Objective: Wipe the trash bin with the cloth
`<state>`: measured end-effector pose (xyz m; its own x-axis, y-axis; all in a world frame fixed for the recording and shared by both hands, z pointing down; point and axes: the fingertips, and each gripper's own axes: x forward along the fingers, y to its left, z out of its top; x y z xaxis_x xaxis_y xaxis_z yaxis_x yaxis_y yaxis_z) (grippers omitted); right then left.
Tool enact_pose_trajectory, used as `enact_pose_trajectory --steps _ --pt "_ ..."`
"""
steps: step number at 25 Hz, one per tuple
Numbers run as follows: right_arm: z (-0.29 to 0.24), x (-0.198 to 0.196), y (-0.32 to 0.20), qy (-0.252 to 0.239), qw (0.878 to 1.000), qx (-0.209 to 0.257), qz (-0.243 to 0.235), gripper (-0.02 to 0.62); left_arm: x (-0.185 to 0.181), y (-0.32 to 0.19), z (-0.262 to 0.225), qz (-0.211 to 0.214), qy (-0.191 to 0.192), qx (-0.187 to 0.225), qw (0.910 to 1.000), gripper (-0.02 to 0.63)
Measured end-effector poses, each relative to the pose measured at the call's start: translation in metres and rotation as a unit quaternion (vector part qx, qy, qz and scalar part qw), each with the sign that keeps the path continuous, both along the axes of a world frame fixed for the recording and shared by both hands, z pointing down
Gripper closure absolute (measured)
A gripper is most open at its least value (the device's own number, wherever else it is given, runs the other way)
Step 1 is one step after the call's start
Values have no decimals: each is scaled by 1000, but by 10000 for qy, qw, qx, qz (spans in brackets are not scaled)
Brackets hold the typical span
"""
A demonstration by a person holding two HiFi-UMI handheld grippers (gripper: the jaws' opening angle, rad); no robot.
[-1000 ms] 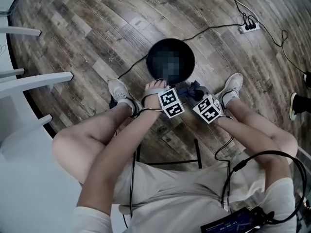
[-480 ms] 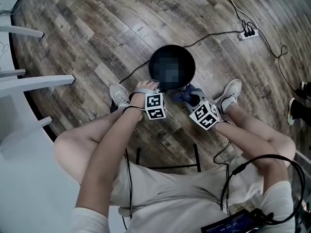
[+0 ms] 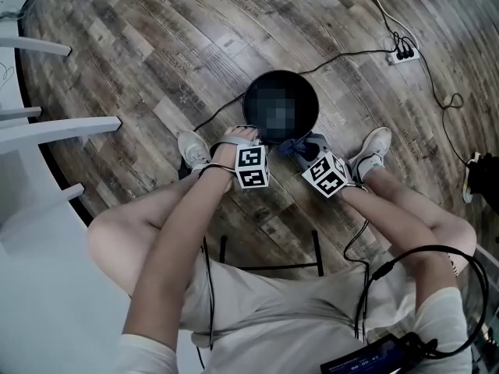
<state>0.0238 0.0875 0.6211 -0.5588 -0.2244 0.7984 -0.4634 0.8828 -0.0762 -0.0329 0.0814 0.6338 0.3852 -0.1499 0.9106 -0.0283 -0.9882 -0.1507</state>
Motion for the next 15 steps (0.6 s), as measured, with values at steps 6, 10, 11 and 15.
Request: enact_pose_trajectory --steps 6,10,11,15 --pt "23 -3 2 182 9997 -93 -128 517 -3 0 2 47 -100 20 9999 505" --pt "46 -4 2 333 9992 -139 -182 517 -2 -1 -2 6 106 -30 9999 505" --pt "52 -4 3 380 9990 -162 -187 517 -2 -1 -3 -10 155 -46 9999 505" --pt "78 -2 2 514 9982 -264 -147 517 0 -1 -5 -86 233 -120 9996 505"
